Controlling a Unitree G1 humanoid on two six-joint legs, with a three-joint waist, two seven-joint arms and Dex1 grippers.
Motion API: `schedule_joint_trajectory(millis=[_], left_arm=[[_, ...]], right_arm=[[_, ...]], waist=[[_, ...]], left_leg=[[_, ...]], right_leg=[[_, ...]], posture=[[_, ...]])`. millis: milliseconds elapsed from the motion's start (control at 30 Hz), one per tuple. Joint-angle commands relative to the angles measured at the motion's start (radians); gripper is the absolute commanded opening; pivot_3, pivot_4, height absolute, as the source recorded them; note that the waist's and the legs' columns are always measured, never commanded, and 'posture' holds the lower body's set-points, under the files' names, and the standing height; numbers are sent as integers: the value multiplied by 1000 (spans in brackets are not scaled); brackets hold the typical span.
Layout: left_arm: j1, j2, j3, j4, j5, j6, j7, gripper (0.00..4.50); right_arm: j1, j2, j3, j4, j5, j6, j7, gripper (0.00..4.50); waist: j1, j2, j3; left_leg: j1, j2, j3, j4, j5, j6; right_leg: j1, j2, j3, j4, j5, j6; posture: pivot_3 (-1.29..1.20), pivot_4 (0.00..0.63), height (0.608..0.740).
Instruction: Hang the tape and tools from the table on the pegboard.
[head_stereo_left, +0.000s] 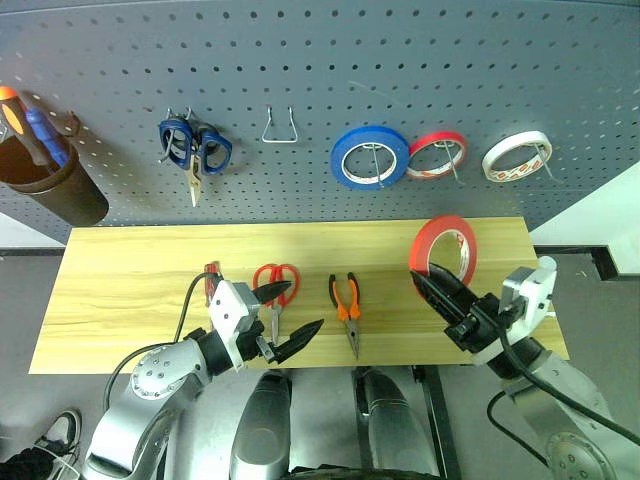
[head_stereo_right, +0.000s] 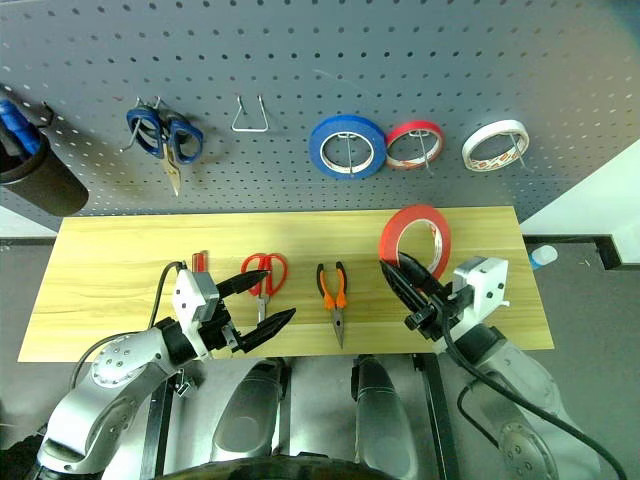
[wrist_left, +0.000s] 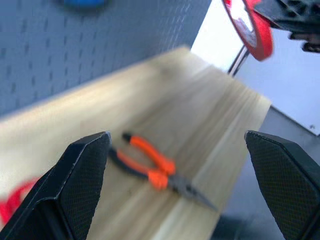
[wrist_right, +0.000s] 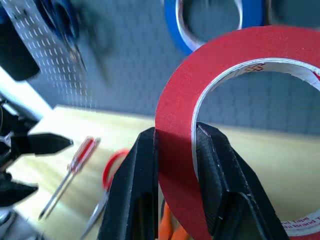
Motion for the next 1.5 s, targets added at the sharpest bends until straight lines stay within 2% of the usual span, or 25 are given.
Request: schedule_joint_trajectory(millis=[33, 467, 767, 1367, 1500], left_arm=[[-16, -16, -25, 29, 14, -77, -39, 4500], [-83, -105, -32, 151, 69, -278, -46, 4500], [-84, -105, -30, 169, 78, -294, -45, 4500], [-48, -81, -18, 131, 74, -298, -26, 4500], [-48, -74, -16, 127, 71, -296, -23, 4500]], right_arm=[[-19, -10, -1, -46, 15, -15, -35, 698], [-216, -18, 38, 85, -105, -58, -127, 698], [-350, 9, 107, 225, -184, -102, -127, 698], [-473, 35, 198, 448, -290, -154, -84, 698], [-544, 57, 221, 579, -336, -204, -71, 698]], waist=[[0, -1, -13], [-1, 2, -58], [-2, 4, -64], [0, 4, -65], [-1, 4, -65]], left_leg=[[0, 0, 0, 0, 0, 0], [3, 0, 1, 14, -4, 7], [7, 0, 1, 16, -2, 6], [7, 0, 1, 16, -2, 6], [8, 0, 1, 16, -2, 6]], right_leg=[[0, 0, 0, 0, 0, 0], [12, 0, -1, 0, 3, -3], [14, 0, -1, 1, 6, -3], [14, 0, -1, 2, 7, -3], [14, 0, -1, 3, 6, -3]], posture=[[267, 189, 677], [266, 163, 677], [286, 164, 677], [316, 187, 677], [321, 194, 677]])
